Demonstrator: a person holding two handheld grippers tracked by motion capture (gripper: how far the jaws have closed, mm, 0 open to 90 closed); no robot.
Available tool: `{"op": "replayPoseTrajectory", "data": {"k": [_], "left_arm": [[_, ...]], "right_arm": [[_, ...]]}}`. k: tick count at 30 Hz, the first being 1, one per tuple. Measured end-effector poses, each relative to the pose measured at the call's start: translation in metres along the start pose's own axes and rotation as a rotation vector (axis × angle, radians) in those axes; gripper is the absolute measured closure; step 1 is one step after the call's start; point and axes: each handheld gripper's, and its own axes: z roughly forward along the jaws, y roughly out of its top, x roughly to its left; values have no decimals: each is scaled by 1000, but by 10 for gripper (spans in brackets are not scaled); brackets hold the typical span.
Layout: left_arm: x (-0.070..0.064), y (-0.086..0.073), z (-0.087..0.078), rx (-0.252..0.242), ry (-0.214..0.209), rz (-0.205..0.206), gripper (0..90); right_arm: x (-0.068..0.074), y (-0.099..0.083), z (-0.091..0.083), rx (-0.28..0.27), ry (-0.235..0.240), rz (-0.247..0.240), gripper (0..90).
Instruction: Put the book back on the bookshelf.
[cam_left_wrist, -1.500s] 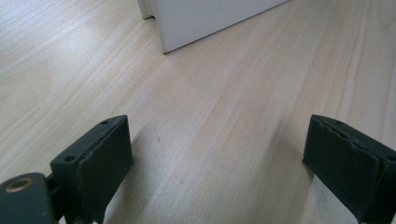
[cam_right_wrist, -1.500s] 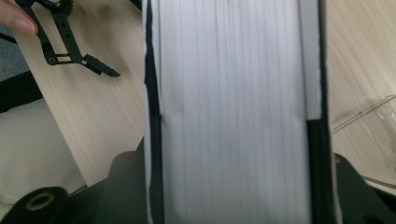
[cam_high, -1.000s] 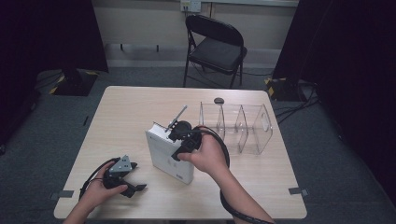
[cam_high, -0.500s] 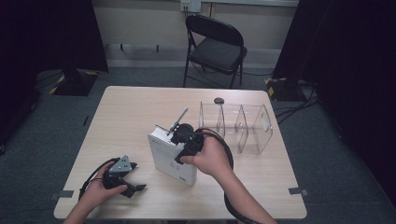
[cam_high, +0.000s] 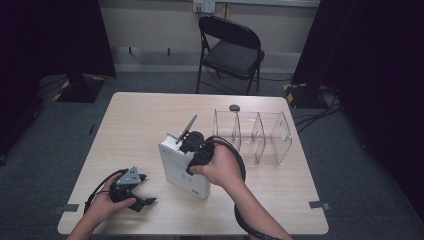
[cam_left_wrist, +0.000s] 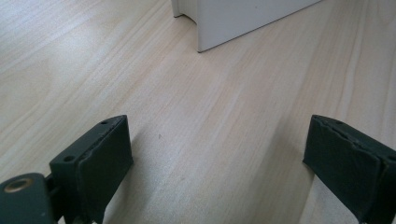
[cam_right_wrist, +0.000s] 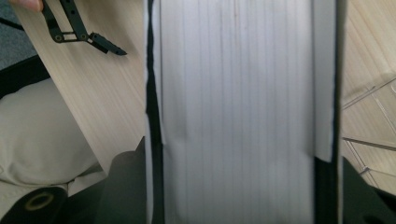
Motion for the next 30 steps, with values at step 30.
{"op": "replayPoseTrajectory", "data": {"k": [30], "left_arm": [[1, 0, 1, 7, -17, 14, 44]], "right_arm": [[-20, -41, -35, -50, 12, 127, 521]]}}
